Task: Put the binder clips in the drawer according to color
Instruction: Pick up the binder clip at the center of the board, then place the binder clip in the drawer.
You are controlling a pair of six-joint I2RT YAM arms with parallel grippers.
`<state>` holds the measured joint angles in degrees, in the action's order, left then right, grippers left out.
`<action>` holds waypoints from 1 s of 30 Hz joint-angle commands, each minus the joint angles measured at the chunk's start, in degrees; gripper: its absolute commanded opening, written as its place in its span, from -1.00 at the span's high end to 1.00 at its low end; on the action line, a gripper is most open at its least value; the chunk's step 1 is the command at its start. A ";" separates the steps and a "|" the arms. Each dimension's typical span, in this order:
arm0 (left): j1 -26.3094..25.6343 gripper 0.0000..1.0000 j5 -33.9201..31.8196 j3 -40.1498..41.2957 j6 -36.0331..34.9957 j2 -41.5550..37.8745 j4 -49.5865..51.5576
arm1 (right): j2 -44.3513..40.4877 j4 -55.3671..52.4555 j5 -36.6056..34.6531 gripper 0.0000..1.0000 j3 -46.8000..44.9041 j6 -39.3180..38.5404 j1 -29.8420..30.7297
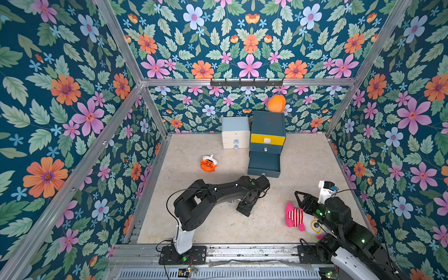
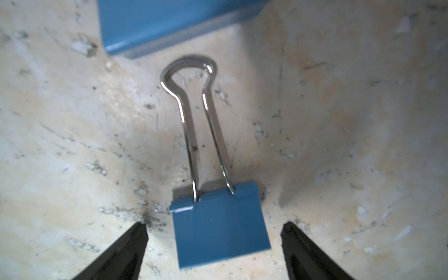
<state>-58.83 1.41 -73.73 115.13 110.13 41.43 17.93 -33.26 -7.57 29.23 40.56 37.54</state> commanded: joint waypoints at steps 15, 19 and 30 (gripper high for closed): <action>0.65 0.26 -2.19 6.76 0.10 -2.47 -14.57 | -1.78 -5.49 12.32 -0.19 1.06 -2.19 0.02; 2.25 0.33 -7.18 1.57 -11.92 -3.19 -19.61 | -1.28 -4.98 12.15 -0.18 1.00 -2.14 0.04; 8.18 0.13 -10.12 -24.20 -41.24 7.91 -18.93 | -0.86 -4.89 12.01 -0.16 1.44 -1.88 0.07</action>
<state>-51.83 -8.16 -93.62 83.42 115.24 21.89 16.97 -38.87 4.47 30.37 38.39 37.56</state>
